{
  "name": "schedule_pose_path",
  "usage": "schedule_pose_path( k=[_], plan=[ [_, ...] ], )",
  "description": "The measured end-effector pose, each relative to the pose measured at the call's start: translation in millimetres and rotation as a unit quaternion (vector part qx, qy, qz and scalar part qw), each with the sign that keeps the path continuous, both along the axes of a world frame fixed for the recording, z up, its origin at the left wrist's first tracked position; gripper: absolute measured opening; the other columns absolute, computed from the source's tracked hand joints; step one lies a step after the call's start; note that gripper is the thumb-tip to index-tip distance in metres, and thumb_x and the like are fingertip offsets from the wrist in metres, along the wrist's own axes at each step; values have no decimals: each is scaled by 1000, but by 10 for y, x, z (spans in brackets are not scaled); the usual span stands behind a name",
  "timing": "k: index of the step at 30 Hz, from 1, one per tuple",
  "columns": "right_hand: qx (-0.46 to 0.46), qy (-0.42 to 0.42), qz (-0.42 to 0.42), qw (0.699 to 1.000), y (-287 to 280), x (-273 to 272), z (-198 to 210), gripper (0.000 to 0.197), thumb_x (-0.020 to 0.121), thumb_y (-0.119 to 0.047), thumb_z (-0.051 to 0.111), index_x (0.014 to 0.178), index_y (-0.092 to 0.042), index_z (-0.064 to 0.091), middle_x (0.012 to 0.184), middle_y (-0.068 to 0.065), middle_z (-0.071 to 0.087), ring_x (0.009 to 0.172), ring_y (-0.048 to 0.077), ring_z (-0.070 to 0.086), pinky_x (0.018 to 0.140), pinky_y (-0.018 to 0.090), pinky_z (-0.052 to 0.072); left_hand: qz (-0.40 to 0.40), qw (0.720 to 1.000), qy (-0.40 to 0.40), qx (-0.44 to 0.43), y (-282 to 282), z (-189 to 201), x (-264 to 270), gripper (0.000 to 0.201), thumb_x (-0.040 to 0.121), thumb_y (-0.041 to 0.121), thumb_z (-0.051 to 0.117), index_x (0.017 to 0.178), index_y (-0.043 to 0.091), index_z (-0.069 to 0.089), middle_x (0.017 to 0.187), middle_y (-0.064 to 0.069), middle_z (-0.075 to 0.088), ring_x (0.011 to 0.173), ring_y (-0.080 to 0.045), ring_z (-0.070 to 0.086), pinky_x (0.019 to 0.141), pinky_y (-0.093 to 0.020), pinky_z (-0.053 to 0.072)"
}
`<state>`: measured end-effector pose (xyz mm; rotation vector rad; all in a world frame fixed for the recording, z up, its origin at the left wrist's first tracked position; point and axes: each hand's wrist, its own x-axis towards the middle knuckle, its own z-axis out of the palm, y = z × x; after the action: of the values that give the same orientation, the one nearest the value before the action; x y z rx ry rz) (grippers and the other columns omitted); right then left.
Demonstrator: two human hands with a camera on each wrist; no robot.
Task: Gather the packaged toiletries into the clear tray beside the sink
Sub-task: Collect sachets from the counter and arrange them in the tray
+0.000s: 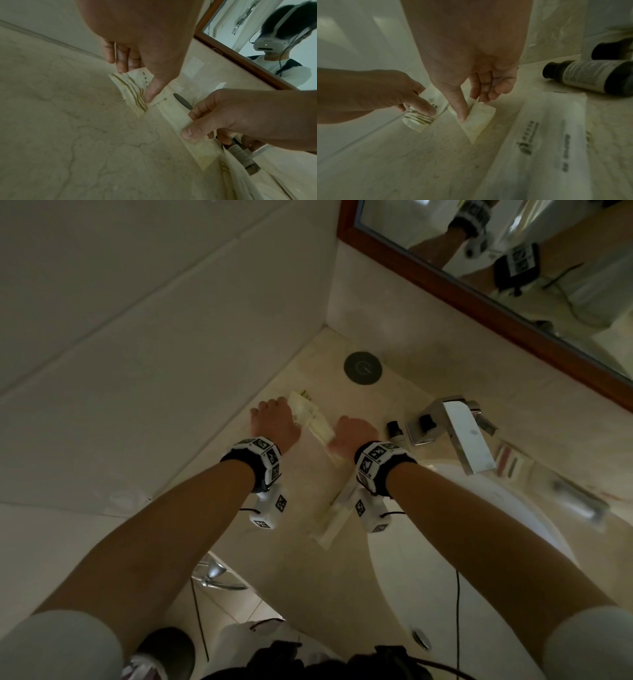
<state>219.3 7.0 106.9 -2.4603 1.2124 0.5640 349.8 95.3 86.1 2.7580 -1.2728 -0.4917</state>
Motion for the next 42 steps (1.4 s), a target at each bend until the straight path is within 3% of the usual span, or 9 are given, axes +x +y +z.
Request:
schedule_pose_path(
  k=[7,11,14,19,24,27,32,36,42],
  plan=[
    [58,-49,-29,997,90,59,23,23,85,-34,57,92,-14,64,91,5,65,89,26,65,66,29,45,10,998,55,-22,131,88,67,40,93,37,46,120,9,55,123,-13,57,115,-31,52,97,-39,38],
    [74,-76,-69,992,159,74,85,27,85,-29,58,105,-11,66,101,7,68,92,27,64,77,31,52,42,990,116,-66,204,136,54,36,93,36,49,106,5,62,112,-14,65,103,-33,60,86,-37,46],
    [80,-79,-81,990,187,38,147,26,87,-23,56,106,-9,65,103,9,67,92,27,64,79,33,54,53,986,134,-86,238,196,46,32,91,35,51,93,6,62,102,-15,66,94,-34,62,71,-33,42],
    [82,-93,-94,988,187,-152,281,26,87,-21,53,104,-7,64,105,11,66,94,29,63,78,33,52,53,975,159,-147,253,348,-62,27,90,34,52,74,13,45,75,-4,53,77,-28,54,65,-31,34],
    [78,-115,-121,983,203,-510,423,26,90,-21,49,108,-5,58,109,12,61,98,30,58,83,37,49,22,971,168,-170,198,467,-306,25,91,34,52,84,10,47,80,-9,56,77,-30,56,68,-35,43],
    [58,-146,-152,976,240,-784,435,16,86,-20,48,96,-12,57,109,15,59,98,32,57,85,40,50,-8,971,172,-166,170,513,-516,25,91,32,54,84,9,47,78,-9,54,79,-32,57,68,-36,42],
    [63,-160,-192,966,344,-1324,495,11,85,-14,48,85,-25,47,90,5,57,87,30,56,71,36,46,-52,972,177,-148,125,546,-922,24,90,30,54,90,6,52,90,-14,62,82,-32,57,69,-35,42],
    [69,-142,-222,962,428,-1787,475,25,87,-18,48,109,-13,59,106,9,61,96,29,58,81,38,50,-80,969,193,-131,119,551,-1287,26,89,30,56,99,6,60,96,-12,66,88,-31,62,69,-32,43],
    [66,-168,-261,948,579,-2484,469,29,85,-17,49,110,-19,62,109,5,64,92,23,58,74,30,46,-108,961,222,-126,157,552,-1936,25,92,30,54,96,6,58,97,-15,65,92,-32,62,73,-34,45]
  ],
)
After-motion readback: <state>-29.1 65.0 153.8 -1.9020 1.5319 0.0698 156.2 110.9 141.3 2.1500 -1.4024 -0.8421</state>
